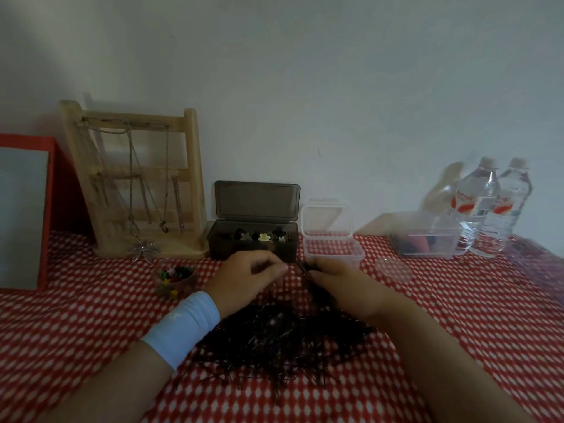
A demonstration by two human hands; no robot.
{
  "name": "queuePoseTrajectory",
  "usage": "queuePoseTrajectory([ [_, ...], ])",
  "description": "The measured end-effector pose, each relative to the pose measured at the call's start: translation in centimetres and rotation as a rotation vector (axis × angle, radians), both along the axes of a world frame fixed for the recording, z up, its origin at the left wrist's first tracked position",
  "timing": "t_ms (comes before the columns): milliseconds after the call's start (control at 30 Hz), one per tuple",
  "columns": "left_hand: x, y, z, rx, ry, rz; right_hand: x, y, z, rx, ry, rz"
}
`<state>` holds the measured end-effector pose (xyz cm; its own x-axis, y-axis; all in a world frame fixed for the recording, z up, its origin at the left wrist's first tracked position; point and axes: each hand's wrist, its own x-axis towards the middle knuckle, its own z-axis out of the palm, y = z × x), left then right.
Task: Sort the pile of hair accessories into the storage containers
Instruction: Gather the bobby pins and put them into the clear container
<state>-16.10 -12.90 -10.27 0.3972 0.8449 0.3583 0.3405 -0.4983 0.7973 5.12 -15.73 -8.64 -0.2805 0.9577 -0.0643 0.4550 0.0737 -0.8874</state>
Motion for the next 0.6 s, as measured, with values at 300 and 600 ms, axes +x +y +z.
queuePoseTrajectory([
  [300,0.5,0.1,-0.2,-0.041,-0.12,0.031,-0.9,-0.2,0.0,-0.418,0.692,0.008],
  [600,0.4,0.1,0.2,0.001,-0.147,0.043,-1.4,-0.9,-0.6,-0.295,0.566,0.09],
])
